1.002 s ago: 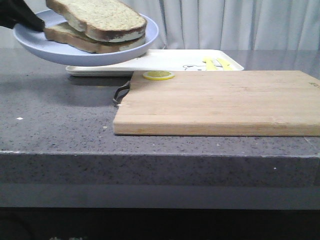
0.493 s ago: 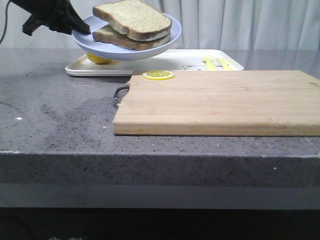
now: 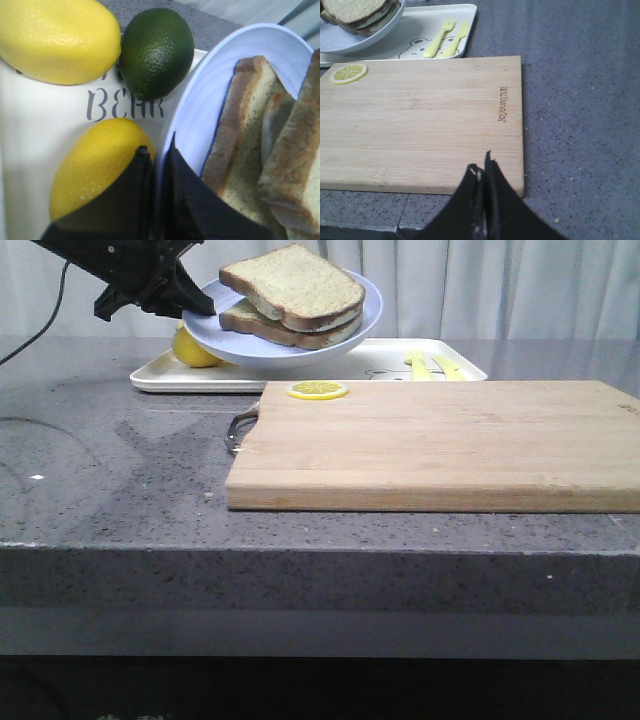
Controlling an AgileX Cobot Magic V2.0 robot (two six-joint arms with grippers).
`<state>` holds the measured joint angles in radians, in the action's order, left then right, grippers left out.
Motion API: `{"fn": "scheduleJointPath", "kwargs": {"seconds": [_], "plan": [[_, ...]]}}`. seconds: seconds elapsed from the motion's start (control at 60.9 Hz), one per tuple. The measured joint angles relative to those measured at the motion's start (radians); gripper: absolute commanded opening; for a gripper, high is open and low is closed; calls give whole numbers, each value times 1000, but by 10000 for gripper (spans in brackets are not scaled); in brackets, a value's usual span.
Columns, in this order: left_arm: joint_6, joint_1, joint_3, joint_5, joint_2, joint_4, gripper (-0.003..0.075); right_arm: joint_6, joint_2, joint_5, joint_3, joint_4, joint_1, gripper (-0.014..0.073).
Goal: Place bread and move sandwich to tray
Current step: 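Lift the plate with the sandwich and carry it toward the white tray, then lower the plate onto the white tray beside the lemons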
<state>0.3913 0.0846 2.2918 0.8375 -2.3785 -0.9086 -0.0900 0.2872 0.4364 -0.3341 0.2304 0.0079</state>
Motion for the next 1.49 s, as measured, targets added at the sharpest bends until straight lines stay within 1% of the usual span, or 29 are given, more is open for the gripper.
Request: {"fn": "scheduleJointPath", "kwargs": {"seconds": [0.378, 0.69, 0.969, 1.495], "plan": [[2, 0, 9, -48, -11, -2, -20, 0, 0, 0, 0, 0, 0, -59], [60, 0, 10, -85, -17, -2, -20, 0, 0, 0, 0, 0, 0, -59], [141, 33, 10, -108, -22, 2, -20, 0, 0, 0, 0, 0, 0, -59], [162, 40, 13, -144, -50, -10, -20, 0, 0, 0, 0, 0, 0, -59]]}}
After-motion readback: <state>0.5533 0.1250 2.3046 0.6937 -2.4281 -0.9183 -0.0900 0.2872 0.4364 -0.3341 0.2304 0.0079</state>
